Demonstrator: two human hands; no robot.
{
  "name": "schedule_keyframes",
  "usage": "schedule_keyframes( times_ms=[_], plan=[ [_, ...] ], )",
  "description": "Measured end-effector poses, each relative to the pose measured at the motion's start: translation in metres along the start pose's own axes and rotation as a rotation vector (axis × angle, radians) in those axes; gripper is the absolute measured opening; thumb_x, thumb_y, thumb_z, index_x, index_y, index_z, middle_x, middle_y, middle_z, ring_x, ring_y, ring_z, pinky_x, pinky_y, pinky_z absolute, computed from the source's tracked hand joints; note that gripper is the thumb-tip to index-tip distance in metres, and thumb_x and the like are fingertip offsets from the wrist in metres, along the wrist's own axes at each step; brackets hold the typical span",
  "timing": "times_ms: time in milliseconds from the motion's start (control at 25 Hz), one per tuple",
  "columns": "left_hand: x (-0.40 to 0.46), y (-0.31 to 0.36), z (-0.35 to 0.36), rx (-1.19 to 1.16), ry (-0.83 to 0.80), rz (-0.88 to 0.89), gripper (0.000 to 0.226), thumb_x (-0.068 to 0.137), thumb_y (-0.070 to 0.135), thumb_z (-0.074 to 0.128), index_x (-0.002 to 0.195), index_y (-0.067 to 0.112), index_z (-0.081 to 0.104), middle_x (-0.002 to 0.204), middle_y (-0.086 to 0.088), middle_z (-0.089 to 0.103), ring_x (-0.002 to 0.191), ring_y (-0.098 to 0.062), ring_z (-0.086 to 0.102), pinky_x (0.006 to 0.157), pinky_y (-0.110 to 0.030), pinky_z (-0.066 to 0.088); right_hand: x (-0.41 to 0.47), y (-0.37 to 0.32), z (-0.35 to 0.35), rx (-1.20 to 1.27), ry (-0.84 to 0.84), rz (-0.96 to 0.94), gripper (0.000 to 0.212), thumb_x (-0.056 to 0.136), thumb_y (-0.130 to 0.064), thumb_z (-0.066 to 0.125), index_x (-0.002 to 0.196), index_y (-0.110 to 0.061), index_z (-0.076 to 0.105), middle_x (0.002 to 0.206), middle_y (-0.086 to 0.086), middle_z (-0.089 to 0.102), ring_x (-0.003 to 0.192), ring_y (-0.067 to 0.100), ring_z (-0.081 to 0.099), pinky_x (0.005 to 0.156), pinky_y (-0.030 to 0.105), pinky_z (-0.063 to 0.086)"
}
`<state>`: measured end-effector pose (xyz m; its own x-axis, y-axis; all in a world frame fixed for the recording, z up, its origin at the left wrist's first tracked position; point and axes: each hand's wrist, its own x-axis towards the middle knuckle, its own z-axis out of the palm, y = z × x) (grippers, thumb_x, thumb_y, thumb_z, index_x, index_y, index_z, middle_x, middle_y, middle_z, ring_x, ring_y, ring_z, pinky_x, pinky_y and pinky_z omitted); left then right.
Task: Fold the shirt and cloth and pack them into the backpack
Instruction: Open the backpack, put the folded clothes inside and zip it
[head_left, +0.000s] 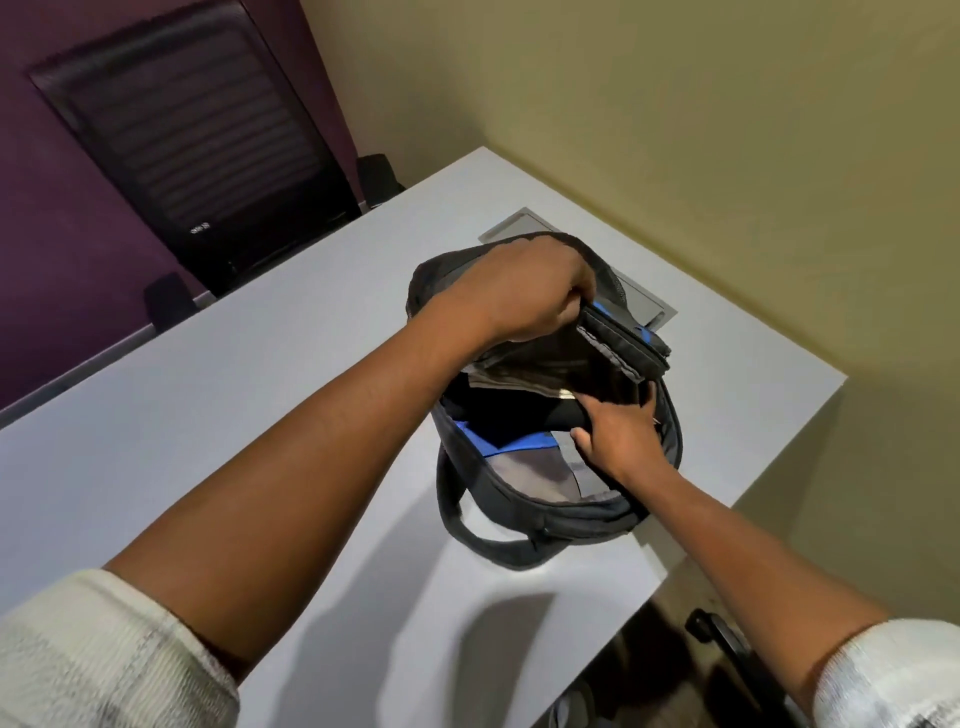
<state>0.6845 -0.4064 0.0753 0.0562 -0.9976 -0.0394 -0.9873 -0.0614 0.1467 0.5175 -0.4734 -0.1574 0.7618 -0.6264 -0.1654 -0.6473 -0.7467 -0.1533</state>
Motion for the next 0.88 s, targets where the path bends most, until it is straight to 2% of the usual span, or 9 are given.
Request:
schedule_keyframes(
  times_ms=[80, 200, 320, 440, 520, 640, 680, 800, 880],
  plan=[
    [0.003, 0.007, 0.000, 0.004, 0.044, 0.029, 0.026, 0.097, 0.025, 0.053, 0.116, 0.031, 0.069, 0.116, 0.007, 0.064, 0.106, -0.022, 0.060, 0.072, -0.030, 0.034, 0.008, -0.004, -0.002, 0.074, -0.028, -0.031, 0.035, 0.091, -0.029, 0.059, 0.126, -0.027, 0.058, 0.094, 0.009, 0.072, 0.093, 0.035, 0.066, 0.100, 0.054, 0.043],
    [0.008, 0.015, 0.000, -0.001, 0.114, 0.086, 0.025, 0.097, 0.019, 0.053, 0.112, 0.030, 0.068, 0.107, 0.009, 0.060, 0.100, -0.019, 0.060, 0.068, -0.030, 0.035, 0.015, -0.004, -0.003, 0.086, 0.006, -0.064, 0.010, 0.093, -0.019, 0.057, 0.099, -0.012, 0.061, 0.083, 0.015, 0.068, 0.081, 0.040, 0.066, 0.089, 0.051, 0.049],
    [0.007, 0.014, 0.003, -0.031, 0.158, 0.101, 0.024, 0.096, 0.016, 0.054, 0.110, 0.028, 0.069, 0.102, 0.007, 0.059, 0.094, -0.021, 0.060, 0.067, -0.031, 0.037, 0.024, -0.005, -0.009, 0.186, 0.048, -0.102, 0.012, 0.096, -0.014, 0.054, 0.098, -0.005, 0.062, 0.089, 0.022, 0.067, 0.083, 0.045, 0.065, 0.066, 0.045, 0.048],
    [0.001, 0.008, 0.003, -0.060, 0.161, 0.089, 0.022, 0.100, 0.021, 0.050, 0.110, 0.027, 0.069, 0.104, 0.005, 0.060, 0.094, -0.022, 0.061, 0.068, -0.031, 0.036, 0.035, -0.013, -0.014, 0.271, 0.013, -0.062, 0.020, 0.100, -0.021, 0.049, 0.109, -0.008, 0.062, 0.107, 0.024, 0.066, 0.097, 0.046, 0.062, 0.073, 0.042, 0.045],
    [-0.002, 0.005, 0.001, -0.055, 0.161, 0.074, 0.023, 0.101, 0.022, 0.049, 0.111, 0.027, 0.069, 0.105, 0.005, 0.059, 0.094, -0.023, 0.061, 0.068, -0.032, 0.037, 0.035, -0.015, -0.012, 0.275, -0.057, -0.052, 0.024, 0.101, -0.023, 0.045, 0.118, -0.018, 0.061, 0.119, 0.019, 0.065, 0.105, 0.043, 0.060, 0.078, 0.039, 0.045],
    [-0.006, 0.002, -0.003, -0.043, 0.157, 0.057, 0.023, 0.102, 0.021, 0.050, 0.113, 0.027, 0.070, 0.104, 0.006, 0.059, 0.095, -0.021, 0.061, 0.069, -0.030, 0.035, 0.026, -0.015, -0.007, 0.160, -0.067, -0.071, 0.033, 0.098, -0.013, 0.040, 0.121, -0.026, 0.059, 0.117, 0.012, 0.069, 0.104, 0.038, 0.064, 0.087, 0.043, 0.050],
    [-0.008, 0.002, -0.003, -0.050, 0.150, 0.047, 0.023, 0.102, 0.021, 0.051, 0.114, 0.027, 0.070, 0.105, 0.007, 0.059, 0.096, -0.020, 0.060, 0.070, -0.030, 0.035, 0.021, -0.018, -0.006, 0.106, -0.053, -0.067, 0.034, 0.095, -0.007, 0.040, 0.119, -0.023, 0.058, 0.112, 0.012, 0.070, 0.102, 0.036, 0.065, 0.092, 0.048, 0.047],
    [-0.014, 0.005, -0.001, -0.089, 0.092, 0.026, 0.026, 0.100, 0.018, 0.052, 0.116, 0.028, 0.070, 0.109, 0.005, 0.061, 0.103, -0.020, 0.059, 0.076, -0.033, 0.042, 0.001, -0.027, 0.001, -0.075, 0.078, -0.048, 0.047, 0.081, 0.001, 0.050, 0.123, -0.021, 0.055, 0.102, 0.009, 0.068, 0.101, 0.037, 0.063, 0.111, 0.066, 0.021],
    [-0.021, 0.010, 0.002, -0.136, 0.056, 0.018, 0.025, 0.099, 0.018, 0.056, 0.115, 0.028, 0.071, 0.110, 0.005, 0.063, 0.104, -0.020, 0.061, 0.082, -0.036, 0.047, -0.019, -0.026, 0.009, -0.119, 0.135, -0.026, 0.061, 0.078, -0.002, 0.058, 0.135, -0.019, 0.050, 0.113, 0.008, 0.064, 0.107, 0.038, 0.059, 0.111, 0.069, 0.020]
  ],
)
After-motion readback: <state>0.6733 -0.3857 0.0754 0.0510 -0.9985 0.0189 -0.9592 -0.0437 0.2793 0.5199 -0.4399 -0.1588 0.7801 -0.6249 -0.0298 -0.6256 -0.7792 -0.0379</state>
